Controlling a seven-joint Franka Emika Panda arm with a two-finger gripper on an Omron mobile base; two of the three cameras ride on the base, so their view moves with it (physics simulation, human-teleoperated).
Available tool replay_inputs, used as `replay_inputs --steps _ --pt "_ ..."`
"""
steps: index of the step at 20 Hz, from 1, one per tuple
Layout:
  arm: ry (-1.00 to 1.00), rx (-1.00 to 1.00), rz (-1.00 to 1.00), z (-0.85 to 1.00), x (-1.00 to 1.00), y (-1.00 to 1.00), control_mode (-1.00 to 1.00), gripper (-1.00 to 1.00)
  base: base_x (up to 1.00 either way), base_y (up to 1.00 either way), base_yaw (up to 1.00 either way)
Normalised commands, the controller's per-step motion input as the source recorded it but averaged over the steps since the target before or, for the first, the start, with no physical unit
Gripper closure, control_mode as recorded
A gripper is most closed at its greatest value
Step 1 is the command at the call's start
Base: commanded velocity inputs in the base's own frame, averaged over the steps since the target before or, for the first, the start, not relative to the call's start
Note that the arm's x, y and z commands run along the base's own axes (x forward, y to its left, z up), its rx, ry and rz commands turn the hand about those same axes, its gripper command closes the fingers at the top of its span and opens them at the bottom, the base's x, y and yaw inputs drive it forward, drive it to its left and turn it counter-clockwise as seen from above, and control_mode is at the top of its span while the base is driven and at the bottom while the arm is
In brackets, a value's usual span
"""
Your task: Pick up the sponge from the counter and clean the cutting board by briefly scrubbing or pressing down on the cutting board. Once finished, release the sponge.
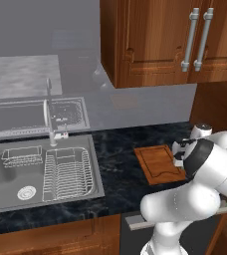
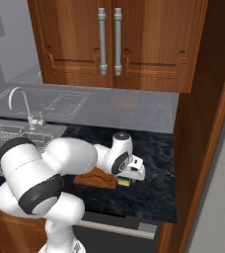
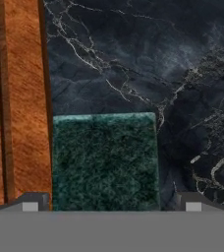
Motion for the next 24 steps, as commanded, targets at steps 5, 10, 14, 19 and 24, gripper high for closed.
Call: replay_inputs --steps 5,10,14,19,24 --pt "0.03 0.00 0.00 -0.09 0.08 0.00 -1.00 1.00 0.00 0.00 0.00" --pt "0.00 0.00 0.02 0.00 0.04 0.00 -1.00 1.00 0.00 0.00 0.00" --pt "-0.03 0.00 0.01 0.09 -0.18 0.00 -1.00 1.00 0.00 0.00 0.00" --pt "-0.08 0.00 0.04 0.41 -0.30 0.00 -1.00 1.00 0.00 0.00 0.00" --pt "-0.05 0.00 0.12 0.56 -0.30 0.00 -1.00 1.00 0.00 0.00 0.00"
